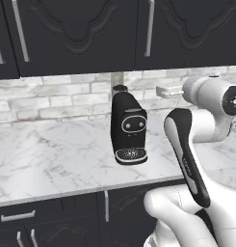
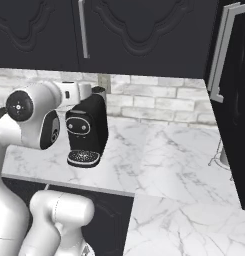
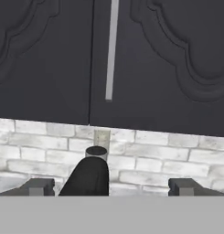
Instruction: Get the candle and the wine from the cabinet and move them to the dining counter.
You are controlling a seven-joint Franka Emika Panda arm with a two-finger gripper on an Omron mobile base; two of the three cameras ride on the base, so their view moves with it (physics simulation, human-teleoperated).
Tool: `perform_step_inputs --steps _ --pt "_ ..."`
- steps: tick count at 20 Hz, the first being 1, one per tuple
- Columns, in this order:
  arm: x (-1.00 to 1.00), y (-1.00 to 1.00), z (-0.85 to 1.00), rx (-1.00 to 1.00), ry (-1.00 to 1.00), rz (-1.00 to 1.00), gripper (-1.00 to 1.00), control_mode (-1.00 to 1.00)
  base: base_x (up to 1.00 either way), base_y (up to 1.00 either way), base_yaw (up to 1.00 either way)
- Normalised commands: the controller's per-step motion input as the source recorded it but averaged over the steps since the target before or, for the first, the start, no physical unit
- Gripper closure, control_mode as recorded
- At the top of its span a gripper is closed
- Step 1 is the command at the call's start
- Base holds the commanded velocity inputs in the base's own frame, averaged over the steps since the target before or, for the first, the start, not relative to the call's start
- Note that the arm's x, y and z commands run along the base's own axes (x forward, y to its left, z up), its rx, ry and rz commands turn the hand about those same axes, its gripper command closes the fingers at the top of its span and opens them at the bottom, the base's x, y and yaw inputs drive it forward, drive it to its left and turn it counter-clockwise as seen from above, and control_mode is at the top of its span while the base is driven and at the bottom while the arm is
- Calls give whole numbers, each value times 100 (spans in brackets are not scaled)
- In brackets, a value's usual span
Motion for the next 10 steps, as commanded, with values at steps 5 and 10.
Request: perform_step_inputs --steps 5,10 --pt "-9 0 53 0 -26 0 -100 -100 0 0 0" --pt "0 0 63 0 -19 0 -100 -100 0 0 0"
